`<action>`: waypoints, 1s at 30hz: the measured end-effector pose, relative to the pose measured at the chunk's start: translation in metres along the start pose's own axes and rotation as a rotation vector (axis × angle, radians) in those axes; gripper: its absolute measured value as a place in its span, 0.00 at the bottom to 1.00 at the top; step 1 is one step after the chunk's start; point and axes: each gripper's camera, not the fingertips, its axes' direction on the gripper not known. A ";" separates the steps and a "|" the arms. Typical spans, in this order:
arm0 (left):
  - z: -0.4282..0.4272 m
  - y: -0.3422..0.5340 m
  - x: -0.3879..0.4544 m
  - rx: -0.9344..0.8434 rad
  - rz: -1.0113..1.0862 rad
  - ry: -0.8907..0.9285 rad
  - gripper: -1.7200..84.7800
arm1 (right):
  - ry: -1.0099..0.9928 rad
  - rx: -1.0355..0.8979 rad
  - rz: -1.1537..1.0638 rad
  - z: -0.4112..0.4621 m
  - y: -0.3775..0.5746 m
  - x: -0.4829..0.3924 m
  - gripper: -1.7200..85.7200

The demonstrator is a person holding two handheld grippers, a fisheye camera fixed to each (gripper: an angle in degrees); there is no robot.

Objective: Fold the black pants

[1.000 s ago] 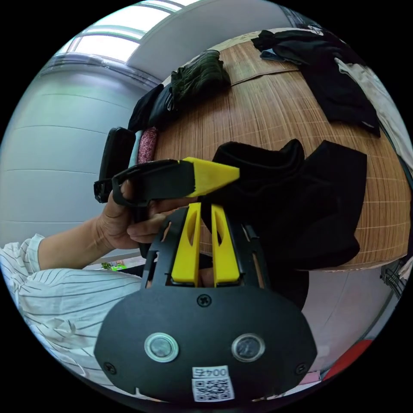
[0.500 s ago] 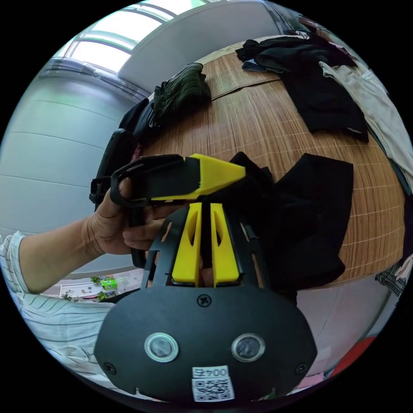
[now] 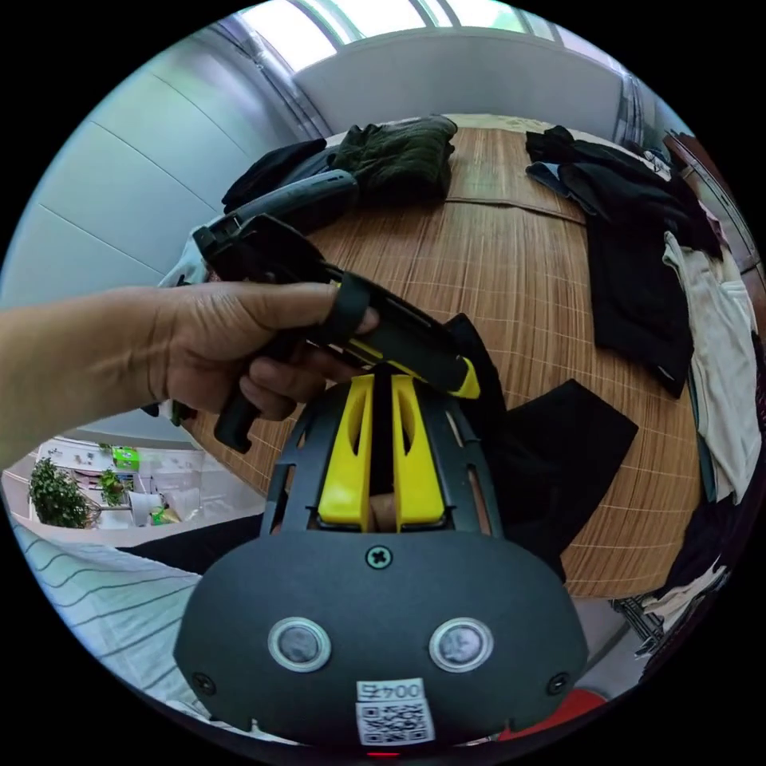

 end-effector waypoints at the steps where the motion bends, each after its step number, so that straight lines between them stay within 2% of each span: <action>1: 0.007 -0.001 -0.001 0.003 -0.014 -0.006 0.13 | -0.001 0.005 0.002 -0.001 -0.003 -0.001 0.07; 4: 0.041 0.006 0.002 0.060 -0.018 -0.036 0.11 | -0.032 0.029 -0.009 -0.013 -0.011 -0.003 0.07; 6: 0.058 0.028 0.018 0.172 0.036 -0.074 0.11 | -0.062 0.048 -0.036 -0.031 -0.011 -0.002 0.09; 10: 0.063 0.080 0.048 0.325 0.138 -0.040 0.11 | -0.200 0.104 0.057 -0.070 -0.006 0.022 0.12; 14: 0.055 0.149 0.076 0.463 0.271 0.134 0.11 | -0.337 0.208 0.166 -0.114 -0.013 0.047 0.17; 17: 0.059 0.196 0.101 0.535 0.398 0.222 0.11 | -0.422 0.237 0.155 -0.133 -0.037 0.044 0.19; 23: 0.098 0.284 0.177 0.593 0.678 0.245 0.10 | -0.502 0.344 -0.053 -0.189 -0.111 -0.016 0.22; 25: 0.115 0.303 0.193 0.601 0.729 0.245 0.10 | -0.462 0.369 -0.155 -0.215 -0.132 -0.046 0.22; 28: 0.158 0.321 0.221 0.553 0.777 0.148 0.11 | -0.340 0.405 -0.372 -0.263 -0.160 -0.106 0.23; 30: 0.203 0.326 0.240 0.517 0.801 0.093 0.10 | -0.306 0.388 -0.573 -0.290 -0.183 -0.154 0.24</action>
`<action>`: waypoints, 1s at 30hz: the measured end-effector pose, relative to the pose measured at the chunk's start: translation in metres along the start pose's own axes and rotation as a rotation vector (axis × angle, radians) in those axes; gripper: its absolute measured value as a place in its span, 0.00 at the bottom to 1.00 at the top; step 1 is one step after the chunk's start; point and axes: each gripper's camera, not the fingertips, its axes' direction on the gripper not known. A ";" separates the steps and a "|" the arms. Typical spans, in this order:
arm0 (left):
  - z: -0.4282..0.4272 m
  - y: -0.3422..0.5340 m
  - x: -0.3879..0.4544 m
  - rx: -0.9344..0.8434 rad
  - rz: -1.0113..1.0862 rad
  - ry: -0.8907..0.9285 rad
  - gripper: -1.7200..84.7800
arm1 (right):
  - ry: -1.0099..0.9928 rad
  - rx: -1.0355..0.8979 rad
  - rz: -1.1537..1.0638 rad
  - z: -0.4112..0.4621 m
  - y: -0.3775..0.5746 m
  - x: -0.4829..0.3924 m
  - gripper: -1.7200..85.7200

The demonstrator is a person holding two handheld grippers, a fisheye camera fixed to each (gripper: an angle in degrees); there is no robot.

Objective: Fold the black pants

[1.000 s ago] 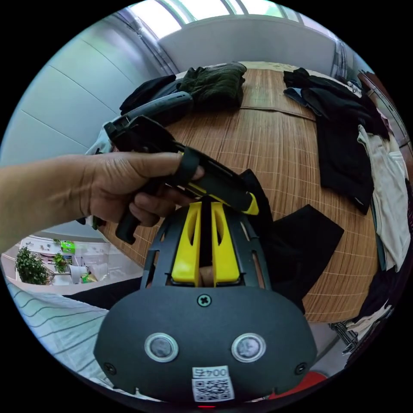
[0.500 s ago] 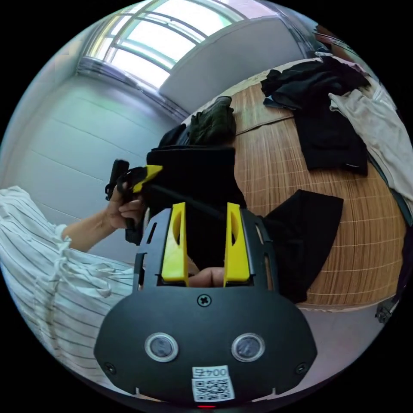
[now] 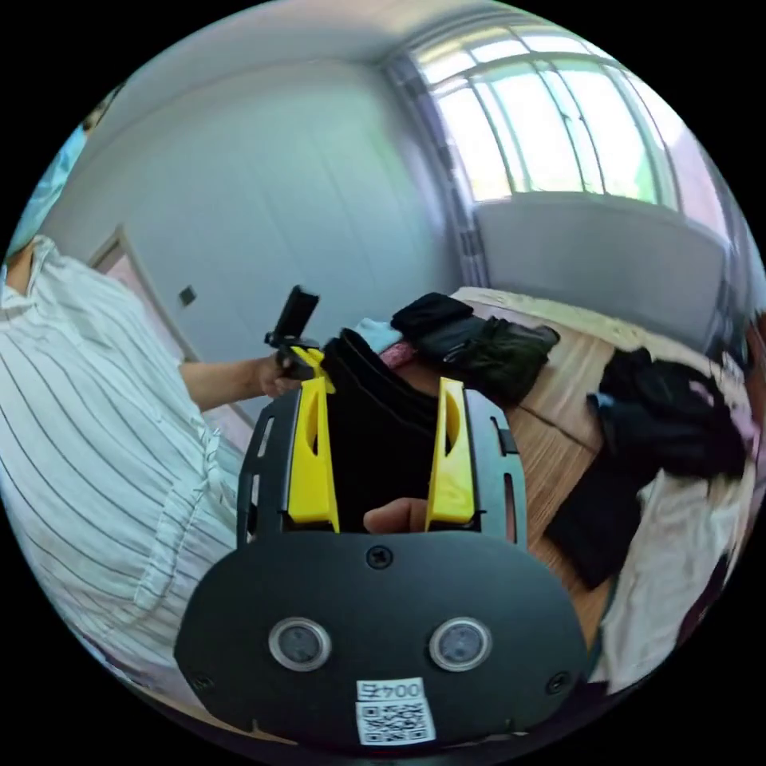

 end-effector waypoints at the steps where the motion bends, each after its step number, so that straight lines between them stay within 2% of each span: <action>1: 0.012 0.003 0.005 -0.008 0.005 0.000 0.10 | -0.004 -0.030 -0.048 0.004 -0.013 -0.007 0.25; 6: 0.116 0.029 0.075 -0.074 0.123 0.020 0.10 | -0.002 -0.447 -0.434 0.081 -0.096 -0.054 0.26; 10: 0.180 0.045 0.127 -0.112 0.206 0.035 0.11 | -0.057 -0.671 -0.578 0.133 -0.121 -0.076 0.25; 12: 0.219 0.056 0.157 -0.123 0.234 0.034 0.11 | -0.011 -0.773 -0.665 0.158 -0.129 -0.087 0.25; 17: 0.287 0.086 0.198 -0.097 0.217 0.007 0.11 | 0.003 -0.770 -0.606 0.181 -0.156 -0.082 0.23; 20: 0.318 0.109 0.213 -0.037 0.161 -0.001 0.10 | 0.079 -0.800 -0.574 0.198 -0.163 -0.076 0.22; 23: 0.352 0.129 0.234 0.000 0.146 0.020 0.10 | 0.073 -0.714 -0.495 0.214 -0.175 -0.074 0.20; 27: 0.408 0.142 0.278 -0.020 0.163 0.002 0.10 | 0.111 -0.640 -0.423 0.250 -0.204 -0.073 0.11; 30: 0.438 0.147 0.304 -0.004 0.141 -0.041 0.10 | 0.156 -0.677 -0.394 0.268 -0.241 -0.078 0.09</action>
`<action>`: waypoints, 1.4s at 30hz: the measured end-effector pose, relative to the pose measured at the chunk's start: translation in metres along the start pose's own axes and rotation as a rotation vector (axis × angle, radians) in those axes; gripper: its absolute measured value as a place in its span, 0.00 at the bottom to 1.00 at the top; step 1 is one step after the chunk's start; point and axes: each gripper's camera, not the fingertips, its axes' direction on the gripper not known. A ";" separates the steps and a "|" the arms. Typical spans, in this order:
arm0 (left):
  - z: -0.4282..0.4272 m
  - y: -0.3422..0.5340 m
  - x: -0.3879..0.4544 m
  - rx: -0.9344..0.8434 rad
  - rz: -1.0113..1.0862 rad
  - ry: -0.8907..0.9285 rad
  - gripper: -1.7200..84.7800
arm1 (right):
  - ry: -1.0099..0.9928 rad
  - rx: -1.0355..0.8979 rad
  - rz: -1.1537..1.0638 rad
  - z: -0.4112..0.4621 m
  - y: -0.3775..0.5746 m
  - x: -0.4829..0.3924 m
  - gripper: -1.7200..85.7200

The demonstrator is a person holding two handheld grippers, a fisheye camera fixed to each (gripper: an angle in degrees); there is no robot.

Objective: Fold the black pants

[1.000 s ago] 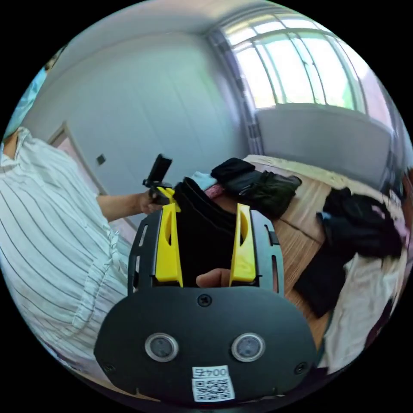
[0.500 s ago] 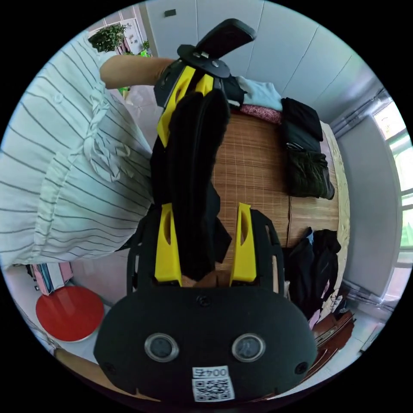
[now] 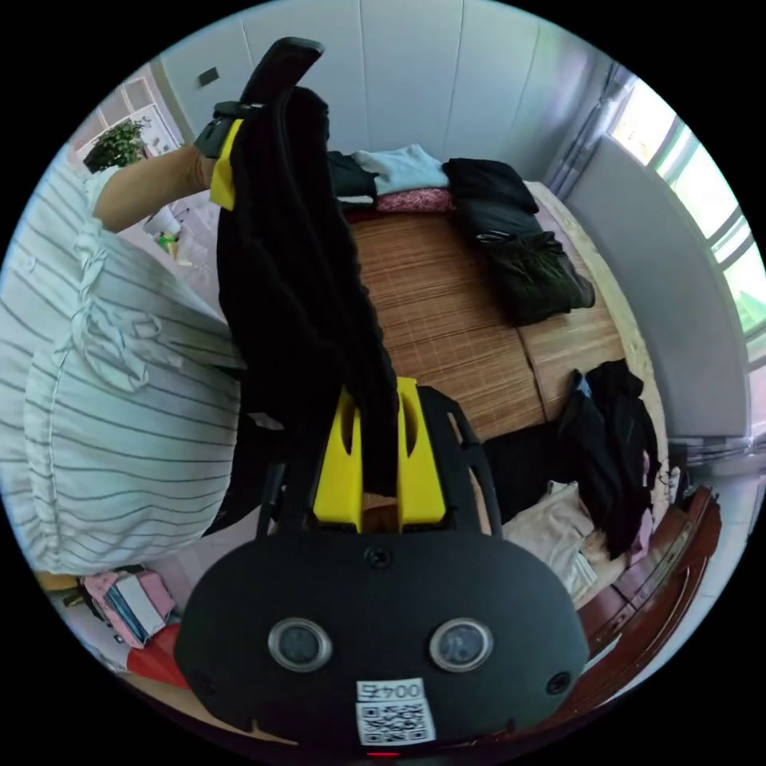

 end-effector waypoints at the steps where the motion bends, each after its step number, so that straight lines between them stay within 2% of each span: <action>1: 0.003 0.000 0.005 0.019 -0.008 -0.003 0.10 | 0.034 0.006 0.007 -0.007 -0.008 0.002 0.09; 4: -0.006 -0.009 0.033 0.174 -0.019 0.003 0.10 | 0.181 0.093 0.034 -0.068 -0.053 0.017 0.09; 9: -0.076 -0.082 0.142 0.438 0.132 -0.063 0.10 | 0.342 0.276 -0.006 -0.228 -0.148 0.035 0.09; 15: -0.146 -0.158 0.283 0.578 0.217 -0.206 0.10 | 0.580 0.332 -0.085 -0.367 -0.248 0.013 0.08; 21: -0.170 -0.193 0.400 0.629 0.278 -0.351 0.10 | 0.718 0.373 -0.084 -0.448 -0.318 -0.003 0.08; 31: -0.199 -0.187 0.478 0.746 0.212 -0.400 0.10 | 0.664 0.334 -0.134 -0.482 -0.398 -0.007 0.07; 35: -0.233 -0.174 0.481 0.832 0.154 -0.362 0.10 | 0.568 0.345 -0.139 -0.489 -0.428 -0.001 0.07; 42: -0.285 -0.154 0.481 0.868 0.130 -0.442 0.10 | 0.372 0.352 -0.130 -0.472 -0.454 0.021 0.07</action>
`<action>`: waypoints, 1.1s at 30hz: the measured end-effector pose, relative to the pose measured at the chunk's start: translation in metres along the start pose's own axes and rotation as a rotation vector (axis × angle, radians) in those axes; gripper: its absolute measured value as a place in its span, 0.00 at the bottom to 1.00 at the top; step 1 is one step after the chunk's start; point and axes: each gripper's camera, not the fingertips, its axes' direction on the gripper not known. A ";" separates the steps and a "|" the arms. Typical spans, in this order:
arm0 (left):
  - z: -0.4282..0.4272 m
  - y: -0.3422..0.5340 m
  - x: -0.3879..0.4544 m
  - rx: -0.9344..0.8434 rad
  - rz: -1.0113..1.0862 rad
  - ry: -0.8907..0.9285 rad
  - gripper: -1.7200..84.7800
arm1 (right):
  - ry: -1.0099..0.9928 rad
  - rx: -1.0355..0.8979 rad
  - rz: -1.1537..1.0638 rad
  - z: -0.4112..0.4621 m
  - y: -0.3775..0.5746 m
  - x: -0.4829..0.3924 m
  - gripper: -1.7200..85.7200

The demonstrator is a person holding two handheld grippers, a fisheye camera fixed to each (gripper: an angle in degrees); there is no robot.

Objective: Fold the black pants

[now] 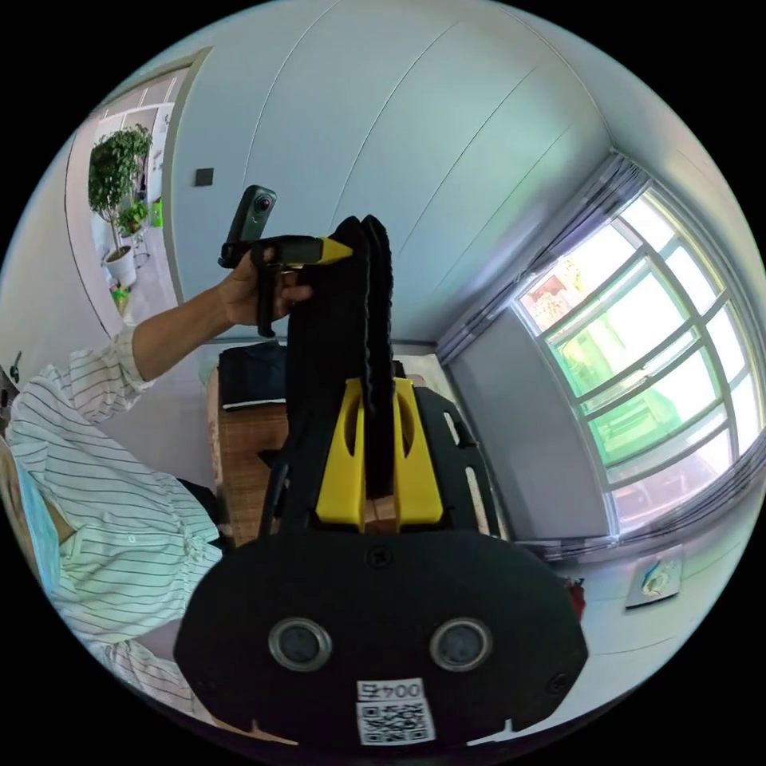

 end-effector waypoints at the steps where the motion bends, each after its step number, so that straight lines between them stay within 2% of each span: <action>1: -0.004 -0.002 -0.004 0.001 0.002 -0.008 0.10 | -0.027 0.004 0.005 0.002 0.000 0.001 0.07; 5: -0.040 -0.010 -0.039 0.017 -0.007 -0.020 0.10 | -0.317 0.054 0.054 0.018 0.003 0.006 0.07; 9: -0.097 -0.016 -0.084 0.108 -0.039 0.007 0.07 | -0.479 0.078 0.026 0.029 0.000 -0.014 0.07; 12: -0.140 -0.029 -0.118 0.197 -0.087 0.009 0.04 | -0.549 0.107 -0.030 0.027 -0.004 -0.040 0.07; 14: -0.170 -0.038 -0.133 0.304 -0.131 -0.095 0.03 | -0.591 0.147 -0.065 0.021 -0.007 -0.058 0.07; 16: -0.188 -0.053 -0.148 0.328 -0.130 -0.074 0.03 | -0.573 0.175 -0.098 0.014 -0.011 -0.076 0.07; 22: -0.229 -0.128 -0.180 0.404 -0.090 -0.215 0.02 | -0.667 0.306 -0.005 0.000 0.005 -0.094 0.08; 24: -0.242 -0.181 -0.181 0.419 -0.045 -0.244 0.02 | -0.698 0.399 0.033 -0.021 0.029 -0.095 0.08; 28: -0.211 -0.255 -0.171 0.348 0.052 -0.295 0.02 | -0.731 0.523 0.087 -0.050 0.098 -0.087 0.08; 30: -0.152 -0.278 -0.182 0.260 0.094 -0.306 0.02 | -0.731 0.567 0.162 -0.057 0.167 -0.075 0.08; 33: -0.057 -0.267 -0.222 0.175 0.087 -0.272 0.02 | -0.703 0.568 0.273 -0.054 0.272 -0.057 0.08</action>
